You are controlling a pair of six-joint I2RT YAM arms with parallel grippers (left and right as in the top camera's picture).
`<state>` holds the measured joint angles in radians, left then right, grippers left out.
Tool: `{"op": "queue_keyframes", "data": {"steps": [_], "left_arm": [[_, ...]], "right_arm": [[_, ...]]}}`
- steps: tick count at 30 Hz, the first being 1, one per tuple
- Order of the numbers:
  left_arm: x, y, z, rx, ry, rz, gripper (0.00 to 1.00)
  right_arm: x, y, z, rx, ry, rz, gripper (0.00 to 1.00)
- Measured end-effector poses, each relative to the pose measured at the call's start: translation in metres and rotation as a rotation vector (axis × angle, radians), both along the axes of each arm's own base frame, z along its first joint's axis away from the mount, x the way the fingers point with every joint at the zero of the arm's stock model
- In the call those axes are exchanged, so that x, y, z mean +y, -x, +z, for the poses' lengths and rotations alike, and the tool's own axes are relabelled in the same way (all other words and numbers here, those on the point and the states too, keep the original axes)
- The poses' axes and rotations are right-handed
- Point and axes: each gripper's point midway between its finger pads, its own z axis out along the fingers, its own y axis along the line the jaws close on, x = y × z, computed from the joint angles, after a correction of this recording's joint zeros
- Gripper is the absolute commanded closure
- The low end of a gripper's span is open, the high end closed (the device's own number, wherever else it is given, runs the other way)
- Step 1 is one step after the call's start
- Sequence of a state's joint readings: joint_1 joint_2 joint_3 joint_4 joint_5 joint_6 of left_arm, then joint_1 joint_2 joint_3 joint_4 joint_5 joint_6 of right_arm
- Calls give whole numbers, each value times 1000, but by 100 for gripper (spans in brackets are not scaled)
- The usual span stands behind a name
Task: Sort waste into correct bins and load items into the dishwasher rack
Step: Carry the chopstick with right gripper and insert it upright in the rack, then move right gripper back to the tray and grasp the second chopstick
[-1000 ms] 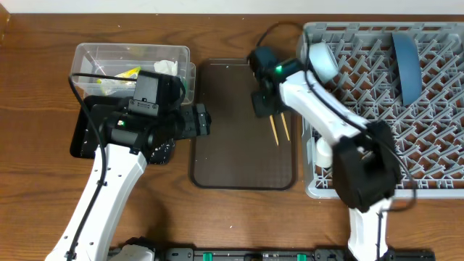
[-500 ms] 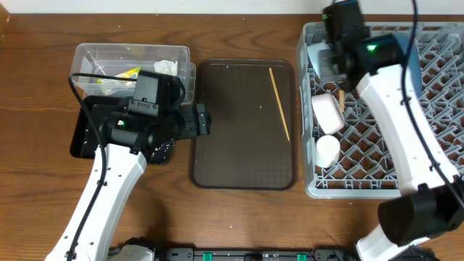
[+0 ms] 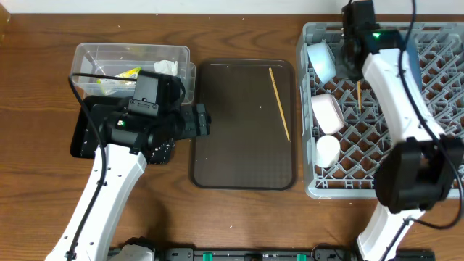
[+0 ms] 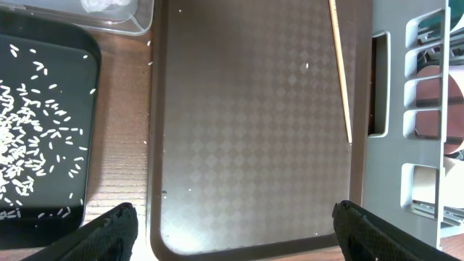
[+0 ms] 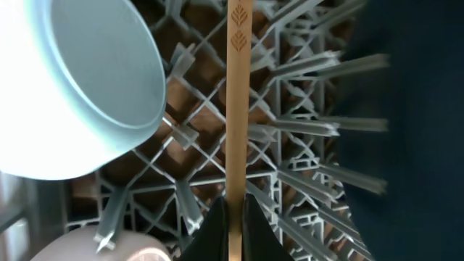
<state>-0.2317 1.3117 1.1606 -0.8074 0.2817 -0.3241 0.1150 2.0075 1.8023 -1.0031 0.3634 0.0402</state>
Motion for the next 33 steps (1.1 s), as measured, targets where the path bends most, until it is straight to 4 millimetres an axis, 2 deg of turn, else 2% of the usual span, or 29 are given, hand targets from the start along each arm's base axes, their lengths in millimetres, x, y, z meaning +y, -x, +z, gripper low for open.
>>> {"op": "queue_keyframes", "data": {"steps": [4,7,9,11,13,16,21,24,26,30,33], "left_arm": [[0,0,0,0,0,0,12],[0,0,0,0,0,0,12],[0,0,0,0,0,0,12],[0,0,0,0,0,0,12],[0,0,0,0,0,0,12],[0,0,0,0,0,0,12],[0,0,0,0,0,0,12],[0,0,0,0,0,0,12],[0,0,0,0,0,0,12],[0,0,0,0,0,0,12],[0,0,0,0,0,0,12]], "right_arm": [[-2,0,-19,45,15,4,99],[-4,0,-20,47,16,-1,96],[-8,1,-20,47,16,-11,82],[-14,2,-20,52,19,-21,63],[-20,3,-20,60,26,-24,54],[-21,4,-20,64,28,-22,53],[-9,2,-22,66,-19,3,53],[17,-3,-16,47,-69,56,53],[41,-8,-8,23,-103,106,53],[100,-15,10,-33,-161,220,53],[143,-9,14,-50,-188,301,54]]}}
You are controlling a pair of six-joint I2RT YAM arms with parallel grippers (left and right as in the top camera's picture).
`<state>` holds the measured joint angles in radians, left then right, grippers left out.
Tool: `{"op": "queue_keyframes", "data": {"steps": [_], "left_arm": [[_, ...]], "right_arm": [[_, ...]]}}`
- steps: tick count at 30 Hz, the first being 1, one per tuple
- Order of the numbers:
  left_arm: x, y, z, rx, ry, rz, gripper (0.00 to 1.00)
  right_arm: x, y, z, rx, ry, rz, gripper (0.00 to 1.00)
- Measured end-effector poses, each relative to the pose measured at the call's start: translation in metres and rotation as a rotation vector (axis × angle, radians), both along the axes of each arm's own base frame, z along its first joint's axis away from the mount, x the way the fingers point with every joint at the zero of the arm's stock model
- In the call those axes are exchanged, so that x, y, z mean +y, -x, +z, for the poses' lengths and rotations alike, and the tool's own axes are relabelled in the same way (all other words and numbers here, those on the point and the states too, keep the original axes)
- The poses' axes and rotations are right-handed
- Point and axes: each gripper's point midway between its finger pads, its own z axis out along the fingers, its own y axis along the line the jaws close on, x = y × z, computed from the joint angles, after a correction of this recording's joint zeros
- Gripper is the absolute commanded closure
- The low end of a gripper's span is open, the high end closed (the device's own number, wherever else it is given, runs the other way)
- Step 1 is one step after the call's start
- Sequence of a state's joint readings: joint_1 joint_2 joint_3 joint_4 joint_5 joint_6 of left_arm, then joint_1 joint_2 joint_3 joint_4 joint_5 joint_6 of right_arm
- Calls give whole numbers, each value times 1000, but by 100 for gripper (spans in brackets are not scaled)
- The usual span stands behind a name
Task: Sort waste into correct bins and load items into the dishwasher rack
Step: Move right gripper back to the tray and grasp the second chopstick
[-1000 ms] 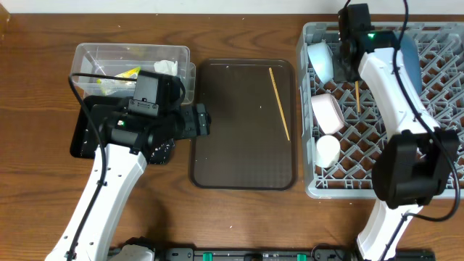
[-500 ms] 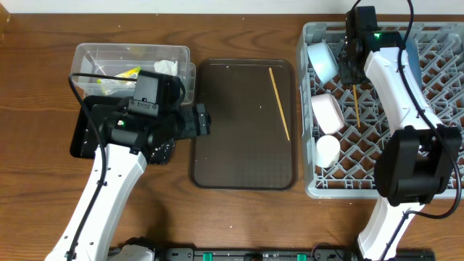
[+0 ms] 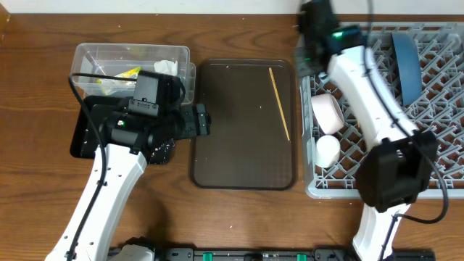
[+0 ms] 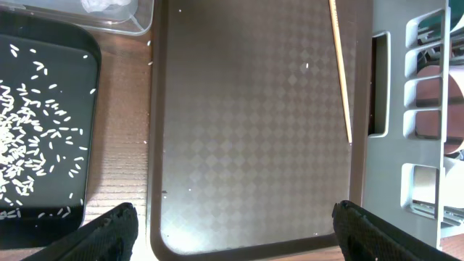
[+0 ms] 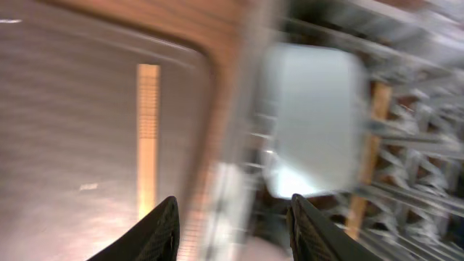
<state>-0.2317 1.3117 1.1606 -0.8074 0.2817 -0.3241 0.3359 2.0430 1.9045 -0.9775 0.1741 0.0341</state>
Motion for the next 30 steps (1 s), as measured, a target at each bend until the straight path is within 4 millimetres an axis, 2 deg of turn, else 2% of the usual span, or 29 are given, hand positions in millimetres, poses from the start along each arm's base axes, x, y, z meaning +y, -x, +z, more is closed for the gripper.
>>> {"op": "queue_keyframes", "data": {"steps": [1,4,7,14,21,24,27,30], "left_arm": [[0,0,0,0,0,0,12],[0,0,0,0,0,0,12],[0,0,0,0,0,0,12],[0,0,0,0,0,0,12],[0,0,0,0,0,0,12],[0,0,0,0,0,0,12],[0,0,0,0,0,0,12],[0,0,0,0,0,0,12]], "right_arm": [[16,2,1,-10,-10,29,54],[47,7,1,-33,-29,75,53],[61,12,-7,-27,-51,78,53],[68,17,-38,50,-94,47,53],[65,25,-105,197,-52,18,52],[61,30,-125,247,-39,8,52],[53,32,-138,281,-29,-12,52],[47,32,-141,291,-26,-25,52]]}}
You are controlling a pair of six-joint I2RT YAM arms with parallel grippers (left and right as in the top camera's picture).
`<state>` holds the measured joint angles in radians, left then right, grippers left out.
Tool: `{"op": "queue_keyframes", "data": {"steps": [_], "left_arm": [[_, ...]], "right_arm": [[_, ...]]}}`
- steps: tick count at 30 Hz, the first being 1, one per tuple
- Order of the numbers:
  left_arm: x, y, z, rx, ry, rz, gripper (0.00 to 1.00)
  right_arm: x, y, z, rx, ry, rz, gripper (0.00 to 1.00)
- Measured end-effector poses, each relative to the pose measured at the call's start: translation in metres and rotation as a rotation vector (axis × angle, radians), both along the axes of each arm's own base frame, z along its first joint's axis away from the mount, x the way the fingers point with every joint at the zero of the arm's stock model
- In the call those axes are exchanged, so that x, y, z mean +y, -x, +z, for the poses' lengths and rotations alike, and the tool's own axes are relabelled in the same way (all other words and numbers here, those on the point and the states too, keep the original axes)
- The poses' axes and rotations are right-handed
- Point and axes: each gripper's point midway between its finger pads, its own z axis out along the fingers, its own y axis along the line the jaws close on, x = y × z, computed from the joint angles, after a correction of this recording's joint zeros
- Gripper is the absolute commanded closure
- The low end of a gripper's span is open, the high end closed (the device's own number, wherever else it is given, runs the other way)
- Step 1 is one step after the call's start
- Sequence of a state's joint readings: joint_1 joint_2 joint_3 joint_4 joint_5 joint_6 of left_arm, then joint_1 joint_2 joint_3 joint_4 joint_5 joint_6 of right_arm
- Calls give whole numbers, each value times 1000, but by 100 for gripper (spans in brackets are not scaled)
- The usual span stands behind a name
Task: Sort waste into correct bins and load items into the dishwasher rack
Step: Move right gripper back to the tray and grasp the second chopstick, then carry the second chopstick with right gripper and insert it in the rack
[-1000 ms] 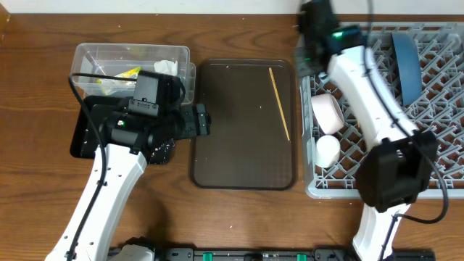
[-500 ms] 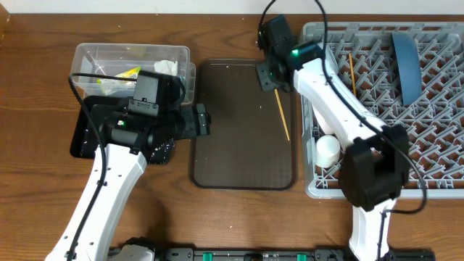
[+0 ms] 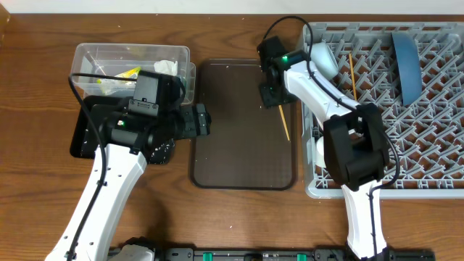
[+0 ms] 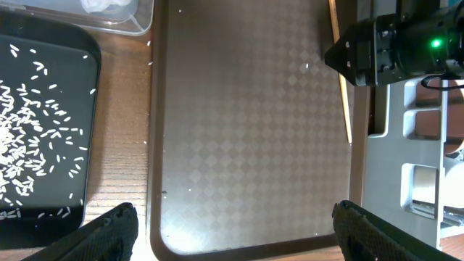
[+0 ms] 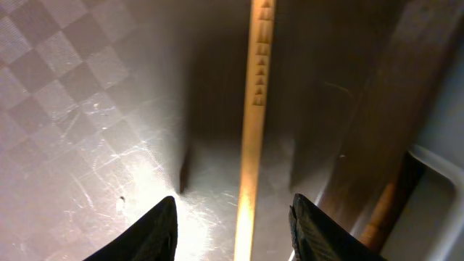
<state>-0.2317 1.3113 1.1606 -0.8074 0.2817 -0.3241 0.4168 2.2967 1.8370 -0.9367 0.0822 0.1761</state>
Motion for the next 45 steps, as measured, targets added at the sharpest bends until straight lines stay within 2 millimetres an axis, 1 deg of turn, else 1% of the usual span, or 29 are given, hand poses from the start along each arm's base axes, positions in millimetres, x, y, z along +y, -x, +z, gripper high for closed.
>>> {"op": "queue_keyframes", "data": {"steps": [5,7,11,15,17,22,25,29,31,32,33,34,35,36,38,40,41,42,44,45], "left_arm": [[0,0,0,0,0,0,12],[0,0,0,0,0,0,12],[0,0,0,0,0,0,12],[0,0,0,0,0,0,12],[0,0,0,0,0,0,12],[0,0,0,0,0,0,12],[0,0,0,0,0,0,12],[0,0,0,1,0,0,12],[0,0,0,0,0,0,12],[0,0,0,0,0,0,12],[0,0,0,0,0,0,12],[0,0,0,0,0,0,12],[0,0,0,1,0,0,12],[0,0,0,0,0,0,12],[0,0,0,0,0,0,12],[0,0,0,0,0,1,11],[0,0,0,0,0,0,12],[0,0,0,0,0,1,12],[0,0,0,0,0,0,12],[0,0,0,0,0,0,12]], "right_arm": [[-4,3,-2,19,1,-6,56],[-2,7,-4,41,-7,-3,61],[-1,19,-12,100,-21,-10,75],[-2,26,-13,132,-22,-24,98],[-3,27,-13,136,-24,-28,99],[-3,27,-12,141,-31,-35,99],[-2,31,-10,158,-34,-34,99],[-3,36,0,173,-35,-33,99],[-3,33,20,135,-47,-30,99],[-3,31,35,102,-56,-29,99],[-3,27,55,58,-68,-28,99],[-5,24,80,0,-80,-29,99],[-7,22,97,-38,-89,-32,99],[-11,21,123,-94,-103,-38,99],[-24,19,168,-195,-116,-61,99],[-46,17,200,-269,-114,-96,99],[-60,16,211,-293,-105,-119,99],[-75,14,216,-305,-90,-146,99],[-101,12,213,-295,-62,-194,99],[-115,9,207,-281,-44,-222,99]]}}
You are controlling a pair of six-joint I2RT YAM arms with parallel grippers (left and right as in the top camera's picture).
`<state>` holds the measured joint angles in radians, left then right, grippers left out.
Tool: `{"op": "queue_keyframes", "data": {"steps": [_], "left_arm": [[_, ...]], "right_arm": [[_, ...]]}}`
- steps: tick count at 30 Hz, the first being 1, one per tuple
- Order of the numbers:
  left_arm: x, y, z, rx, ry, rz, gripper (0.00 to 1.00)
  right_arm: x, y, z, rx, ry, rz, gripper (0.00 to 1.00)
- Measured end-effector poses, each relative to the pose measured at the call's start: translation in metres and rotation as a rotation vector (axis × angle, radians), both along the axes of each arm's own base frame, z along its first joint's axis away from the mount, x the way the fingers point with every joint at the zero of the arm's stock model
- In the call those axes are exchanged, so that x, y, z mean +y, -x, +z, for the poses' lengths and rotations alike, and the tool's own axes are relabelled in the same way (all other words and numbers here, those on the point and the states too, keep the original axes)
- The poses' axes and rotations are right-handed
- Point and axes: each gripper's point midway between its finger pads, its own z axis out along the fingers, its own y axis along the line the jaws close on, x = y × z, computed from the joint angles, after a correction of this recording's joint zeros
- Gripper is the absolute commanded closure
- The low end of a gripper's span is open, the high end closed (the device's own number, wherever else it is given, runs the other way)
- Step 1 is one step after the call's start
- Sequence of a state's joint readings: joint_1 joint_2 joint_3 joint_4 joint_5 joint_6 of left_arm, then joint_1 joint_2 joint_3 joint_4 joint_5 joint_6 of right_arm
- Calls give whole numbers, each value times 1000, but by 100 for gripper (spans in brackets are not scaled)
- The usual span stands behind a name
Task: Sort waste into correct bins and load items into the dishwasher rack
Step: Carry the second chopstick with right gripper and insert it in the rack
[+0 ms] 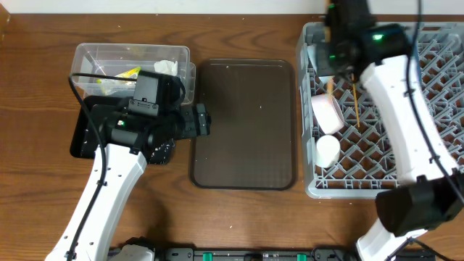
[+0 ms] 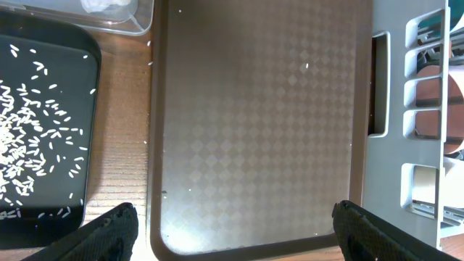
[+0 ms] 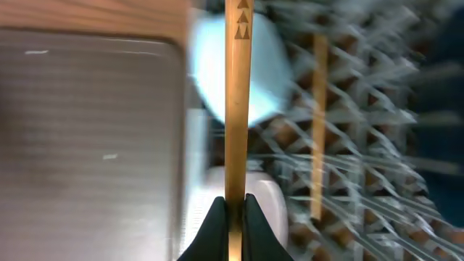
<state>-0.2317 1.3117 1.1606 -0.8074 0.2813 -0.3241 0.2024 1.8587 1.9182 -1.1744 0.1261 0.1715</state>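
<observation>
My right gripper [image 3: 232, 214] is shut on a wooden chopstick [image 3: 237, 87], holding it above the left side of the grey dishwasher rack [image 1: 435, 145]. A second chopstick [image 1: 356, 105] lies in the rack grid just to the right. Below the held stick are a light blue bowl [image 1: 319, 58] and a pinkish cup [image 1: 326, 112]. The brown tray [image 1: 243, 123] has nothing on it. My left gripper [image 2: 232, 239] hangs open over the tray's near-left edge, with nothing between its fingers [image 2: 109, 232].
A clear bin [image 1: 134, 65] with paper and wrapper waste stands at the back left. A black tray scattered with rice [image 2: 43, 123] lies beside the brown tray. A white cup [image 1: 328, 150] sits in the rack's front left.
The right gripper was open around the chopstick on the brown tray. Now it is shut on that chopstick and is over the rack's left side. The left arm has not moved.
First the right gripper was shut on one chopstick over the rack. Then it was open near the tray's right edge. Then it stood open around the tray's chopstick, with the first stick lying in the rack. Now it holds the second over the rack.
</observation>
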Motion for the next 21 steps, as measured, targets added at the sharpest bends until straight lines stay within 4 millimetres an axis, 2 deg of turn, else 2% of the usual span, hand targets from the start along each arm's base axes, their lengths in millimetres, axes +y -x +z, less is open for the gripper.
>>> {"op": "queue_keyframes", "data": {"steps": [4,6,14,21], "left_arm": [[0,0,0,0,0,0,12],[0,0,0,0,0,0,12],[0,0,0,0,0,0,12],[0,0,0,0,0,0,12]], "right_arm": [[-45,-6,-32,71,24,-95,99],[-58,-7,-44,91,29,-116,99],[-79,-17,-58,67,39,-137,99],[-98,-17,-83,75,65,-119,99]]}}
